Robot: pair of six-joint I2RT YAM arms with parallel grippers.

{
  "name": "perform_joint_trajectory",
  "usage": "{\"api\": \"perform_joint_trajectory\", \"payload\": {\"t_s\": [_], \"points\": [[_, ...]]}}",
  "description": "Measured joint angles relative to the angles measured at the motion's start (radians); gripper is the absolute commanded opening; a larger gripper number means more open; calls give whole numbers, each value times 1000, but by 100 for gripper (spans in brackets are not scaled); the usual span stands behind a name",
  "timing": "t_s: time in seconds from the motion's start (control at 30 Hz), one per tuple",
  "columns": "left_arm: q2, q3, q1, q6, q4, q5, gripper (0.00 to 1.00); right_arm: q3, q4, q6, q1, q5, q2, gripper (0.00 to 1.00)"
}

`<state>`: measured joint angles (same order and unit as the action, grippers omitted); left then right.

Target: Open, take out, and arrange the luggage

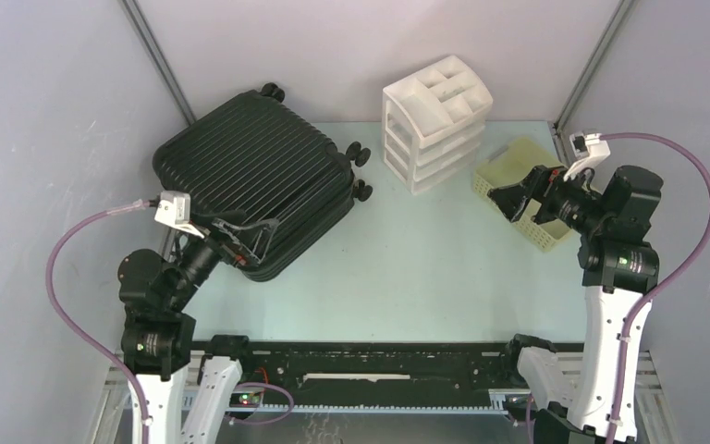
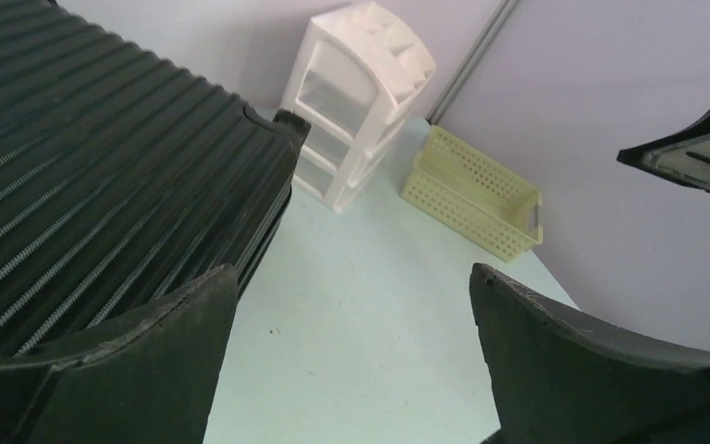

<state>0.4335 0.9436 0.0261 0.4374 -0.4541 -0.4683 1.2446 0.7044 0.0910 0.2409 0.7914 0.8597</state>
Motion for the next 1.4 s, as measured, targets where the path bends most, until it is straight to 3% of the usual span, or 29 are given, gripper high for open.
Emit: {"api": "perform_joint_trajectory", "payload": {"t_s": [0.3,0.53,0.63,0.77,0.87,0.97,1.23,1.4], "points": [[-1,-78,7,19,-5,-63,100,-8,-36,13,-2,-42,61,100],[-1,-80,92,35,-9,-65,100,12,28,-179,-74,76,160,100],[1,-80,233,33,-10,7,100,47,120,-358,-124,186,196,100],[50,-73,512,13,-29,215,100,65,213,-545,-201,292,218,100],[162,-42,695,-25,-72,385,100,64,251,-632,-228,339,234,100],[308,20,777,-76,-130,528,100,45,267,-713,-232,386,248,100],[519,127,774,-299,-196,713,100,-70,265,-839,-232,451,281,100],[754,410,650,-359,-215,667,100,-138,248,-864,-232,467,289,100]]}}
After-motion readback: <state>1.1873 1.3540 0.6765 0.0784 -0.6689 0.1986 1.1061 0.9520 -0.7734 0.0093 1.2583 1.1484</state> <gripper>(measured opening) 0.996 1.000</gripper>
